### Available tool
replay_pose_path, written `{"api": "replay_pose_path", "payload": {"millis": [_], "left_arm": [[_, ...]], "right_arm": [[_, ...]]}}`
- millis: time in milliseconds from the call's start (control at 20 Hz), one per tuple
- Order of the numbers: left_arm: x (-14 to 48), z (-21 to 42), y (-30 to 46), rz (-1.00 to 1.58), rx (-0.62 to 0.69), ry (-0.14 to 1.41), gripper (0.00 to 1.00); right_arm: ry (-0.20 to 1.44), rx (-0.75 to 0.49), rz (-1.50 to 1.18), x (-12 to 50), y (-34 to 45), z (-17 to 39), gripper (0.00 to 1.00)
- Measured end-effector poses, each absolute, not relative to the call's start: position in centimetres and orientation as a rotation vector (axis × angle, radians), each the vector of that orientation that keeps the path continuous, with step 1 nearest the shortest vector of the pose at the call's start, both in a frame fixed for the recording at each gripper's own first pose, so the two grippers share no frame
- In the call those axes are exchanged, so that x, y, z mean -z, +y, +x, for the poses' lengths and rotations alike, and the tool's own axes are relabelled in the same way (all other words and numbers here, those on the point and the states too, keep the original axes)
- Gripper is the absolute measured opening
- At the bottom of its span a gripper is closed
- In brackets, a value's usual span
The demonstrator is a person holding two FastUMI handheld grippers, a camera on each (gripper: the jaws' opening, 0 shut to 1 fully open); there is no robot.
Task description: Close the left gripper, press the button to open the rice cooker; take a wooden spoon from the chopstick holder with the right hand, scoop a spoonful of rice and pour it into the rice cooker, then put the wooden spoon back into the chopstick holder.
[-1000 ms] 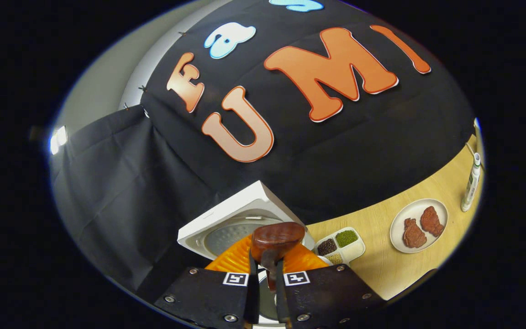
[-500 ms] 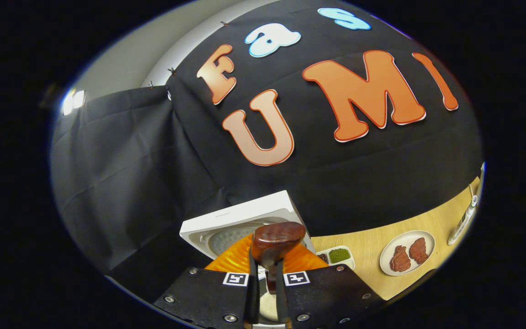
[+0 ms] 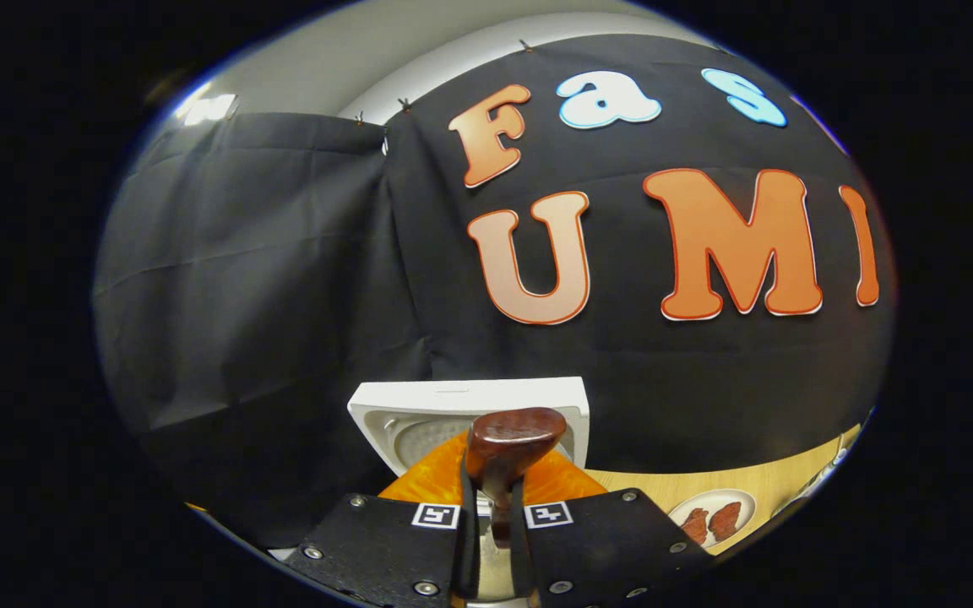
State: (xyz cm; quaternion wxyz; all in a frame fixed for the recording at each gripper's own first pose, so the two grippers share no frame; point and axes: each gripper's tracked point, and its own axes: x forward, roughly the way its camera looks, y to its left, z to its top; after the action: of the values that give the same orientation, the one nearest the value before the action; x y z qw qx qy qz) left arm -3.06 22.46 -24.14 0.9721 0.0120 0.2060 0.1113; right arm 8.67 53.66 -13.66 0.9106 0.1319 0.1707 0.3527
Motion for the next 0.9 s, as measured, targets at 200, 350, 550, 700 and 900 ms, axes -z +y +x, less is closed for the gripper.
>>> {"api": "replay_pose_path", "payload": {"millis": [200, 350, 550, 700, 900], "left_arm": [[24.1, -3.2, 22.4, 0.032, -0.231, 0.418, 1.0], [24.4, -3.1, 22.1, 0.039, -0.231, 0.427, 1.0], [23.9, -3.2, 21.9, 0.066, -0.236, 0.419, 1.0], [23.4, -3.2, 21.3, 0.09, -0.238, 0.408, 1.0], [22.9, -3.4, 20.6, 0.095, -0.245, 0.398, 1.0]], "right_arm": [[0.268, -0.782, 0.184, 11.7, 55.2, 7.3, 0.13], [0.166, -0.82, 0.091, 10.2, 55.8, 6.1, 0.14], [0.052, -0.861, 0.002, 8.4, 55.8, 4.5, 0.13], [-0.004, -0.887, -0.013, 7.1, 55.5, 3.4, 0.14], [0.03, -0.891, 0.056, 7.1, 53.3, 3.2, 0.14]]}}
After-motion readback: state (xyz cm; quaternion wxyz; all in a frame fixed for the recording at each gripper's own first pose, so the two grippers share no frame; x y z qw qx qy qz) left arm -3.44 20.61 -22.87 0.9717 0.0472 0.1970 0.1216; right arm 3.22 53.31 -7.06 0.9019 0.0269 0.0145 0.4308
